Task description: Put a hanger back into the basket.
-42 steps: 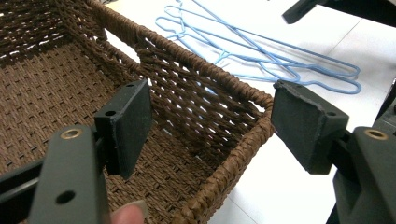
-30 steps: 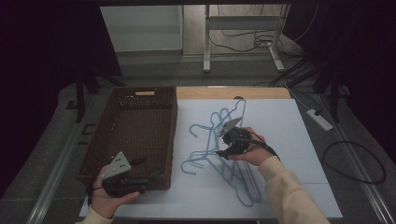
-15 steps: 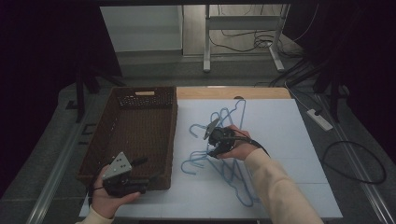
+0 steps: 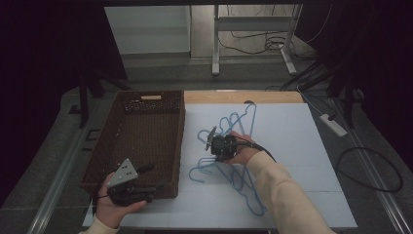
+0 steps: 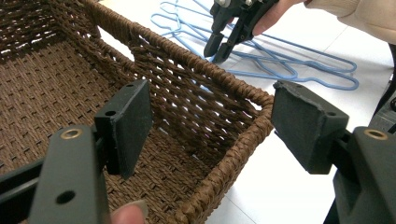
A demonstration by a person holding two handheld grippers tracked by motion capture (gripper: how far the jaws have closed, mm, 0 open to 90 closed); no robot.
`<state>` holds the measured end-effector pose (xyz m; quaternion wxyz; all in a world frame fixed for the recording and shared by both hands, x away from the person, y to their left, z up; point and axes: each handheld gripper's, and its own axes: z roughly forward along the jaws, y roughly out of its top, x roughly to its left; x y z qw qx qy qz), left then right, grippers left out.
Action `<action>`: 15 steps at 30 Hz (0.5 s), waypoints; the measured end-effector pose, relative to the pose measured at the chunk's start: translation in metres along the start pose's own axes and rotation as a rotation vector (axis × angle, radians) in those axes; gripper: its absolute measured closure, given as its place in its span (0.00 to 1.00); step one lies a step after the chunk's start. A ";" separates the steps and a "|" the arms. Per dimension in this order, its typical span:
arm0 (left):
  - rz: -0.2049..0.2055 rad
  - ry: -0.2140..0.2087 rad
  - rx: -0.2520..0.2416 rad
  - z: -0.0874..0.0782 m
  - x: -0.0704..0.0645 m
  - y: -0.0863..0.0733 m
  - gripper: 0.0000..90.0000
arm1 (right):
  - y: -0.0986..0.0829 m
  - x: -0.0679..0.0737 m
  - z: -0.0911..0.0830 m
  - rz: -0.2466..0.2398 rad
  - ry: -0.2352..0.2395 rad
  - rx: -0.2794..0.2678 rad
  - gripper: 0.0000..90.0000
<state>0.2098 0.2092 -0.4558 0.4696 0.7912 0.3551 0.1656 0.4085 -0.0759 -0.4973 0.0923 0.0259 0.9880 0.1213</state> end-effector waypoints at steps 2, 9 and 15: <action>-0.001 0.000 0.001 0.000 0.000 0.000 0.33 | 0.000 0.000 0.000 -0.003 -0.002 -0.001 0.85; 0.001 0.001 -0.001 0.000 0.000 0.000 0.33 | -0.003 -0.001 -0.007 0.015 -0.051 0.002 0.95; 0.001 0.002 -0.003 0.000 -0.001 0.001 0.33 | -0.009 -0.003 -0.020 0.075 -0.071 -0.022 0.95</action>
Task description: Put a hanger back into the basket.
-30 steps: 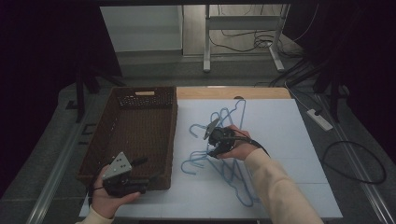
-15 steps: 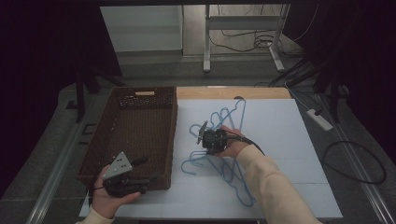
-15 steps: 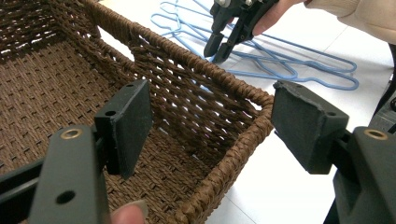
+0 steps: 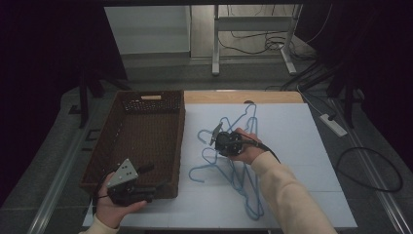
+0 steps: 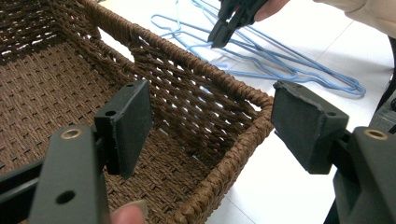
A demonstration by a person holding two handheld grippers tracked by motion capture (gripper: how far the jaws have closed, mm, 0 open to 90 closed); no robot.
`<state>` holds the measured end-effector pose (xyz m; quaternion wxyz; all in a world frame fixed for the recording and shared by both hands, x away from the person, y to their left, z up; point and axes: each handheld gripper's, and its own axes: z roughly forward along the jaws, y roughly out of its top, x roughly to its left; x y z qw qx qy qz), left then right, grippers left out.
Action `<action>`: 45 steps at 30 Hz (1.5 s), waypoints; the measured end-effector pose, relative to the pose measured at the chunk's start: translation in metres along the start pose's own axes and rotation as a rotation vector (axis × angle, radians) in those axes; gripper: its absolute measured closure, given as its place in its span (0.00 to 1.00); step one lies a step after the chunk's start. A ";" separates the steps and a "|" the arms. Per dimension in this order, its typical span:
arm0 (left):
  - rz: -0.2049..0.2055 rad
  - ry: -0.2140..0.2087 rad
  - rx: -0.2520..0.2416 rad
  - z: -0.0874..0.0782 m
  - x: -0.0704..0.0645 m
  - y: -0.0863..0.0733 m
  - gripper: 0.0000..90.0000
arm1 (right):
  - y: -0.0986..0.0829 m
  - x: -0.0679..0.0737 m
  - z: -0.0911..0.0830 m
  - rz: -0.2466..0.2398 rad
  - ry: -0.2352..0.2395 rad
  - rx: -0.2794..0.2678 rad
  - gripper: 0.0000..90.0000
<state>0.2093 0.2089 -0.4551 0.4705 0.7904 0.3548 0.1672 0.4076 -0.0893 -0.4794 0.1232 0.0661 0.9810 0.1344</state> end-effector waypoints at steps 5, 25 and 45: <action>0.000 0.005 -0.005 -0.001 0.000 0.001 0.33 | -0.012 -0.002 -0.019 0.087 -0.011 -0.072 0.96; 0.011 -0.002 -0.002 0.002 -0.006 0.004 0.33 | -0.072 0.001 -0.082 0.328 -0.051 -0.293 0.96; 0.007 -0.034 0.012 0.012 -0.017 0.017 0.33 | -0.082 0.014 -0.086 0.497 -0.088 -0.390 0.96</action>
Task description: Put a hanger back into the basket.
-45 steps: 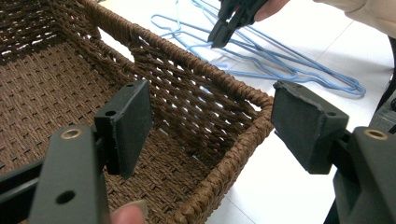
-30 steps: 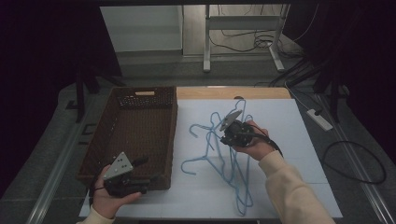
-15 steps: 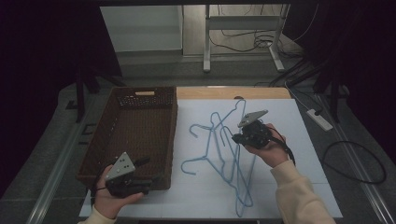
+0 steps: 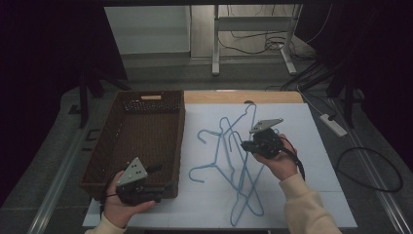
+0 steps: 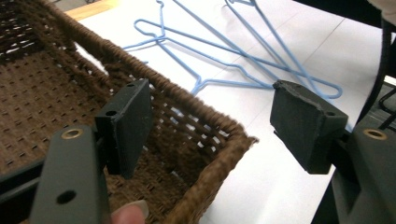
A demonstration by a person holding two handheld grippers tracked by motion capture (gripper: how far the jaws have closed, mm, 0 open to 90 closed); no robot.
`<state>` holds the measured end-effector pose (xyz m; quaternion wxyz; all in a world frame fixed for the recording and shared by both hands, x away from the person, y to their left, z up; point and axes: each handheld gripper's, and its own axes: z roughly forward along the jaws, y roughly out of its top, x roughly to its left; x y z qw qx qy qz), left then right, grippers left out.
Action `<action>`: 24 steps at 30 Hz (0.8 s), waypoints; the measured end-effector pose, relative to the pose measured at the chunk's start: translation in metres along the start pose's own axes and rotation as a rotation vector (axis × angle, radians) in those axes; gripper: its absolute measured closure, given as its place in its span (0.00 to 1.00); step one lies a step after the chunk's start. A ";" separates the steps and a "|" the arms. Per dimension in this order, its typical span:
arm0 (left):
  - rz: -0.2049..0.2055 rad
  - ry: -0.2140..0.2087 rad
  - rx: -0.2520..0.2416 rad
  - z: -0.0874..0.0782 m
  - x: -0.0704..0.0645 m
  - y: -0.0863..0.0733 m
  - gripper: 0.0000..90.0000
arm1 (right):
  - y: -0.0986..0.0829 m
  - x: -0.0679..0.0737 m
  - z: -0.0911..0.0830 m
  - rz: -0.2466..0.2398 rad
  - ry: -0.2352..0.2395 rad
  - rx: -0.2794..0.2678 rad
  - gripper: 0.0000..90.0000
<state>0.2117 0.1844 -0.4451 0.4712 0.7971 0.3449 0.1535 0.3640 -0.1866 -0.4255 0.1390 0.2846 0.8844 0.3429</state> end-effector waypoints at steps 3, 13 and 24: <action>0.000 -0.005 0.000 0.002 -0.002 0.003 0.33 | 0.000 0.001 0.000 0.023 -0.003 -0.014 0.96; -0.012 -0.030 0.010 0.011 -0.007 0.014 0.33 | -0.001 0.004 -0.001 0.065 0.002 -0.062 0.96; -0.008 -0.077 0.068 0.041 -0.023 0.033 0.33 | -0.001 0.010 -0.005 0.082 -0.008 -0.095 0.96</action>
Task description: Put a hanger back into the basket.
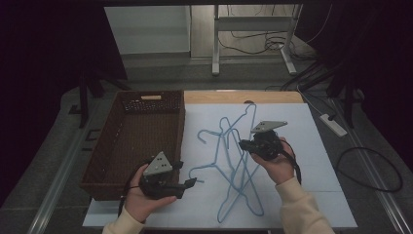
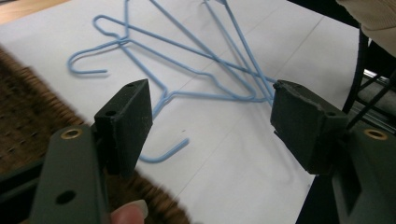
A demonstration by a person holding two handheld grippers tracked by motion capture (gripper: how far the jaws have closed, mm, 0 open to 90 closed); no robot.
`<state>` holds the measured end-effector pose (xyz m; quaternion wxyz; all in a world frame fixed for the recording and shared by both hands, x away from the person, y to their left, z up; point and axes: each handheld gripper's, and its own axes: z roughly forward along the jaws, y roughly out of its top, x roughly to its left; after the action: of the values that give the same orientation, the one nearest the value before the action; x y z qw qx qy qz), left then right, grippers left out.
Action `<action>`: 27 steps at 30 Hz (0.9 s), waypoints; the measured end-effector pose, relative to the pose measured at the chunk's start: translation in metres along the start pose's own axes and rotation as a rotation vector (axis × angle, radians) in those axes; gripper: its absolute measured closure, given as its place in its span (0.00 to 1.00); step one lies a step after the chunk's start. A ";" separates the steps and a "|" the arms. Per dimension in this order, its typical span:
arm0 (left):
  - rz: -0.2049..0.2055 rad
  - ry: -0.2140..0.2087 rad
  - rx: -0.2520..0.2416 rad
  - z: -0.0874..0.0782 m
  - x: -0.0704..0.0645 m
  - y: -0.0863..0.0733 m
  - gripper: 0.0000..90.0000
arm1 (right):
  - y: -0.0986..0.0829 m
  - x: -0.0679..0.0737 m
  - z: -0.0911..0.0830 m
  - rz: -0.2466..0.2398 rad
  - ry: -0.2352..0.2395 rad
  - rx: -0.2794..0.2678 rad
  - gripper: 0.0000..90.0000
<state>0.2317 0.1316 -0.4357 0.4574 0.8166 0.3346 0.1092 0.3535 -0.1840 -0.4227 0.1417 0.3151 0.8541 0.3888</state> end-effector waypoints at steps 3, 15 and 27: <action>0.007 -0.012 0.006 0.008 -0.004 0.006 0.33 | 0.001 0.003 -0.001 -0.005 0.003 -0.008 0.96; 0.001 -0.050 0.049 0.043 -0.018 0.021 0.33 | 0.001 0.009 -0.001 -0.005 -0.002 -0.030 0.96; -0.039 -0.074 0.080 0.075 -0.022 0.027 0.35 | 0.001 0.011 -0.001 0.007 -0.013 -0.039 0.96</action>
<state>0.2629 0.0574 -0.4526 0.4387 0.8309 0.3375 0.0565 0.3450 -0.1768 -0.4218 0.1523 0.3176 0.8442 0.4040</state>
